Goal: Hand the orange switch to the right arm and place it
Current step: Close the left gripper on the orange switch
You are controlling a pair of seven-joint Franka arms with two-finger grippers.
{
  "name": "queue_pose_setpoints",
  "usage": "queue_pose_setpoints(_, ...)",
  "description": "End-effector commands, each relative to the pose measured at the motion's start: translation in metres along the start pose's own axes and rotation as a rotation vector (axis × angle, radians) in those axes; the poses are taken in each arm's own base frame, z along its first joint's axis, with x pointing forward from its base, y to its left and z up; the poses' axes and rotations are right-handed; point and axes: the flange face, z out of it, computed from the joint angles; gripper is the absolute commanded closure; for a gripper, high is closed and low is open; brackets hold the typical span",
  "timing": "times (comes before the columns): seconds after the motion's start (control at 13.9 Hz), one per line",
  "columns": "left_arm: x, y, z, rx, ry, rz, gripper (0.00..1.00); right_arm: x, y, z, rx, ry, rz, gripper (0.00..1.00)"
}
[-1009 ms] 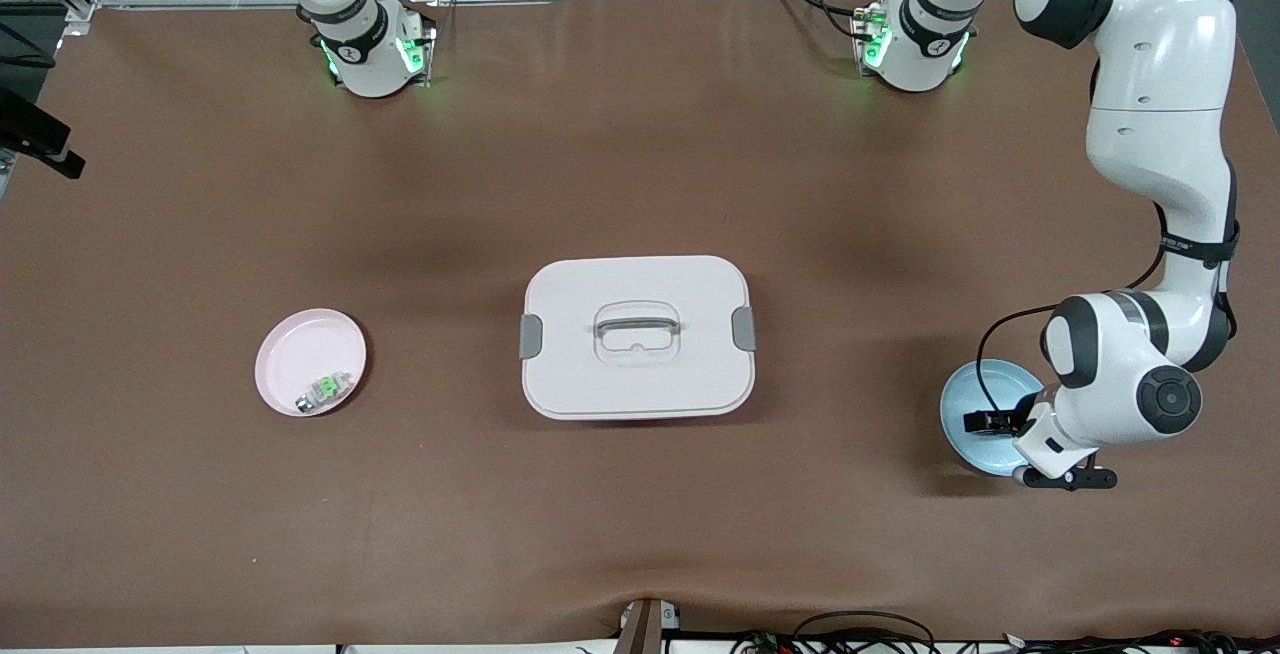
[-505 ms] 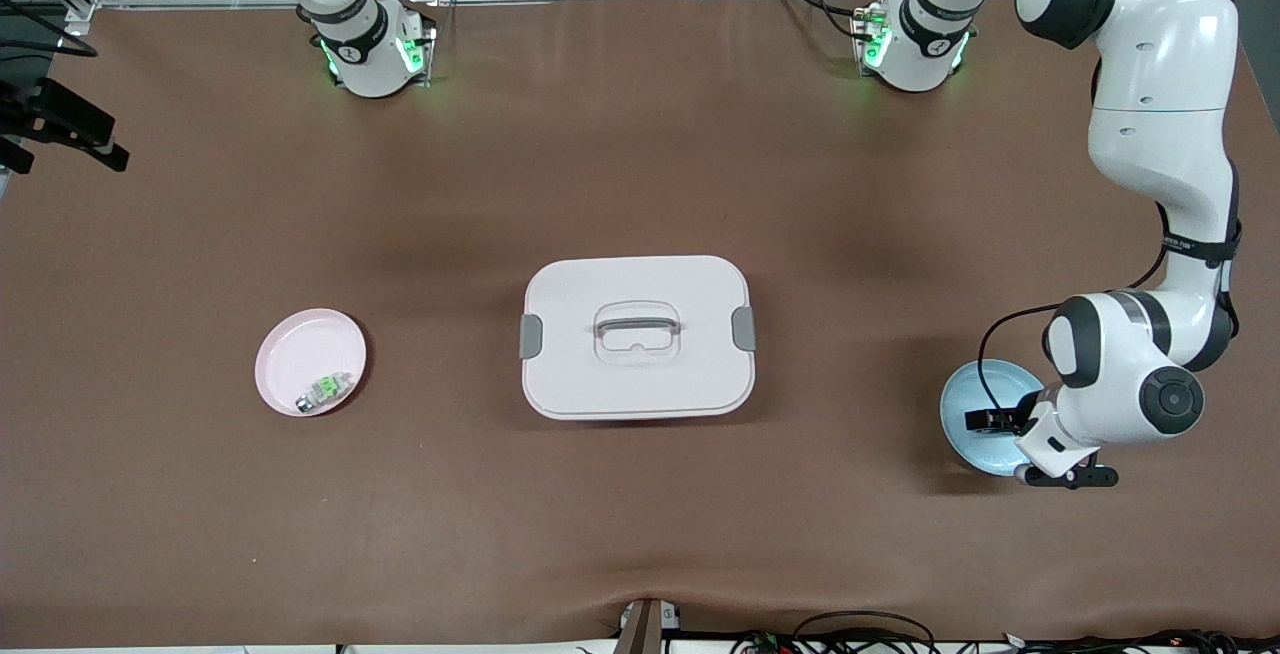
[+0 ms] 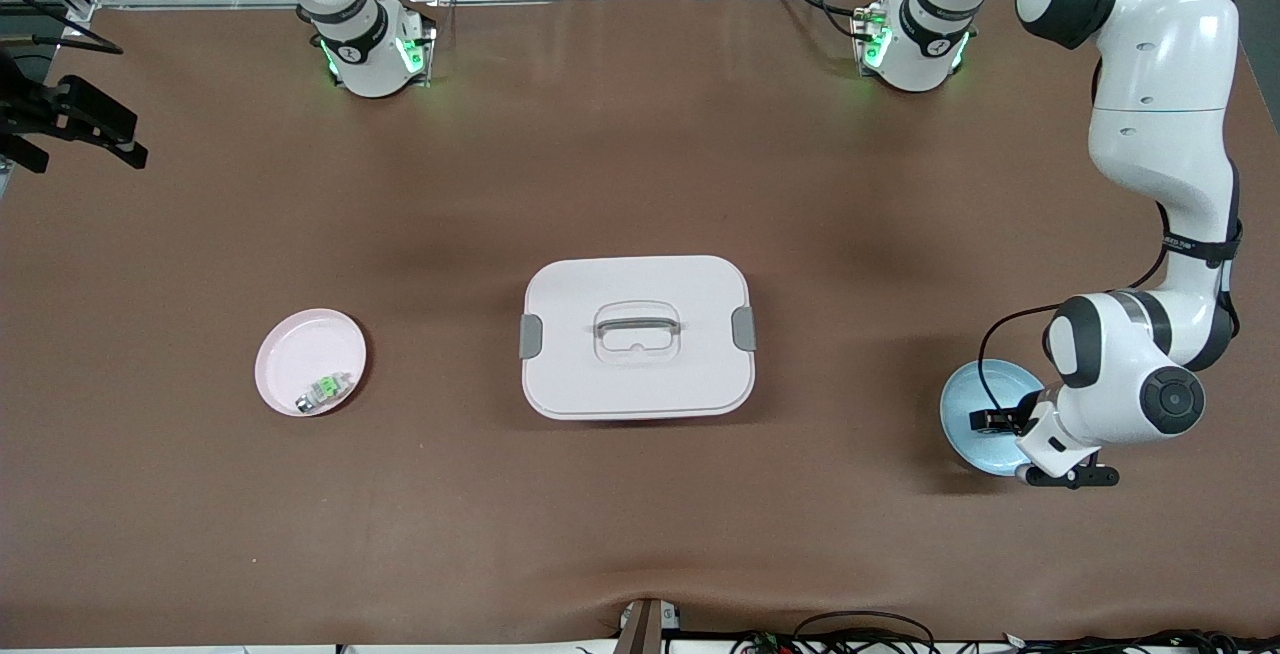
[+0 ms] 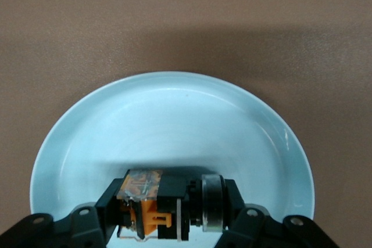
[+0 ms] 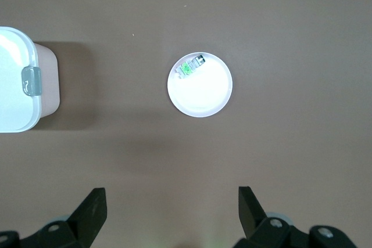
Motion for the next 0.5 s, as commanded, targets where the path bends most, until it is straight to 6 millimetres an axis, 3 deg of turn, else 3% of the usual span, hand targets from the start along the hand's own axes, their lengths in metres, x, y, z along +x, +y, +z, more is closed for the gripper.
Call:
queue_pose_setpoints(0.0, -0.002, -0.002, -0.002, 0.002, -0.009, -0.015, 0.64, -0.004, -0.002, -0.006, -0.015, 0.002, -0.007, 0.00)
queue_pose_setpoints(0.22, -0.001, -0.003, -0.006, 0.000, -0.004, -0.024, 0.86, -0.005, 0.004, -0.006, -0.017, 0.000, 0.007, 0.00)
queue_pose_setpoints(0.43, -0.006, -0.004, -0.020, -0.004, -0.033, -0.029, 0.87, -0.006, 0.016, -0.006, -0.018, -0.006, 0.029, 0.00)
